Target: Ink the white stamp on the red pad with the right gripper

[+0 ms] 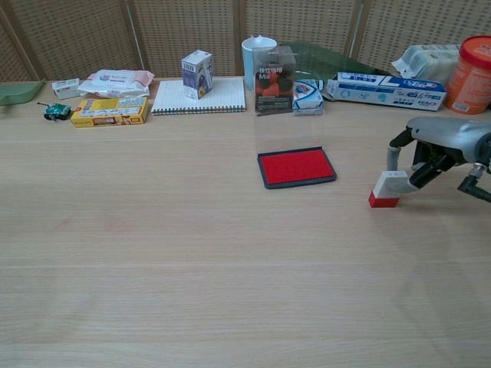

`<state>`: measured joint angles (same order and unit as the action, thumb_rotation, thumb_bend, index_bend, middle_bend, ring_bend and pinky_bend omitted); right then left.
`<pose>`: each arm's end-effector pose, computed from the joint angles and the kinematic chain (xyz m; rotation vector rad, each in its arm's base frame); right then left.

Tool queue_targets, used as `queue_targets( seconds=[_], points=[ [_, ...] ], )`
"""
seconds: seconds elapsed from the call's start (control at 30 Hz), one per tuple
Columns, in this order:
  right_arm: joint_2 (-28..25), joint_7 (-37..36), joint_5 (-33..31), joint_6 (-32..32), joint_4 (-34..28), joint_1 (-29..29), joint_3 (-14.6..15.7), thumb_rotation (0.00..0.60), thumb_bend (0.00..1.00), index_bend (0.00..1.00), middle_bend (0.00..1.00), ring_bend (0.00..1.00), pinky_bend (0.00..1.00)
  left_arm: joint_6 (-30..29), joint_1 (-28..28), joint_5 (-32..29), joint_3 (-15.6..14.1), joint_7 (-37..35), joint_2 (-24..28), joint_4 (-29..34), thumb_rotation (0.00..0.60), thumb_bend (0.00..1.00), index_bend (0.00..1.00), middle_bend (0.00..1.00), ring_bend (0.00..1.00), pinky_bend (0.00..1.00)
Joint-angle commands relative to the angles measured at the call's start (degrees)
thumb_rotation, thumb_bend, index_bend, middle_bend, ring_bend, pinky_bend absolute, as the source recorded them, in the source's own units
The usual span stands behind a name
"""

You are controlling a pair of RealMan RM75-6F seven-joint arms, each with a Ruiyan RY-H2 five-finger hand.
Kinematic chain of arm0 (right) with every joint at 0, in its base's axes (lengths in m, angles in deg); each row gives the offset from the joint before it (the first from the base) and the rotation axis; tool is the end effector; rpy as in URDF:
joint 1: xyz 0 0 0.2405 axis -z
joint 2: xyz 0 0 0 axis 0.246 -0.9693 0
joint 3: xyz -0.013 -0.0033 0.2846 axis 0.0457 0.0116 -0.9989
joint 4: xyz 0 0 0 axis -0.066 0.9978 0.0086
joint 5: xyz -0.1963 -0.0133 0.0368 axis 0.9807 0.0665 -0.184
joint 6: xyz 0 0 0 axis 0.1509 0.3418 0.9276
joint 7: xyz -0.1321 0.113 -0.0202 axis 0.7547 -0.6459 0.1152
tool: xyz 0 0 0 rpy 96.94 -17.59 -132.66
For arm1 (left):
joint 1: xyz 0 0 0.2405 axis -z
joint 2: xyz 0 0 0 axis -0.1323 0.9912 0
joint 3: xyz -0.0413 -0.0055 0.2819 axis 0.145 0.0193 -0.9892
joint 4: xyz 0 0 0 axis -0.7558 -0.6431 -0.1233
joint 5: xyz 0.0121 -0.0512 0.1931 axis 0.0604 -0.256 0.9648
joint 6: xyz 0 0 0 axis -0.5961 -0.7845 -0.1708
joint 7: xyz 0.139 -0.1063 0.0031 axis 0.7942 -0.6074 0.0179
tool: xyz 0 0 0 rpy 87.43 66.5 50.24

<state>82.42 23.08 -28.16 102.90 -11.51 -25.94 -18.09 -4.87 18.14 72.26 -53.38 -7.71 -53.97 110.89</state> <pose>-0.2364 -0.3763 -0.0050 1.6665 -1.2091 0.6423 -0.3143 0.2500 0.1873 -1.4745 -0.7717 -0.8631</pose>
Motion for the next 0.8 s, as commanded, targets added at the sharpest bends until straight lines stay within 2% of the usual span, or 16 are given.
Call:
queue_targets(
  seconds=[0.03,0.43,0.8],
  points=[
    [0.1,-0.1,0.1,0.0,0.1,0.1,0.0,0.47,0.38,0.51,1.0,1.0,1.0,0.0,0.0,-0.1,0.0,-0.1,-0.1,-0.2,0.048,0.16,0.58,0.69,0.6,0.61],
    [0.2,-0.7,1.5,0.0,0.3,0.4,0.3,0.474,0.4,0.54,1.0,1.0,1.0,0.1,-0.1,-0.1,-0.1,-0.4,-0.4,-0.6,0.049,0.16,0.58,0.69,0.6,0.61],
    [0.5,-1.7,1.9,0.0,0.6,0.3,-0.7,0.477,0.43,0.62,1.0,1.0,1.0,-0.1,-0.3,-0.1,-0.2,-0.7,-0.3,-0.8,0.049,0.16,0.58,0.69,0.6,0.61]
  ],
)
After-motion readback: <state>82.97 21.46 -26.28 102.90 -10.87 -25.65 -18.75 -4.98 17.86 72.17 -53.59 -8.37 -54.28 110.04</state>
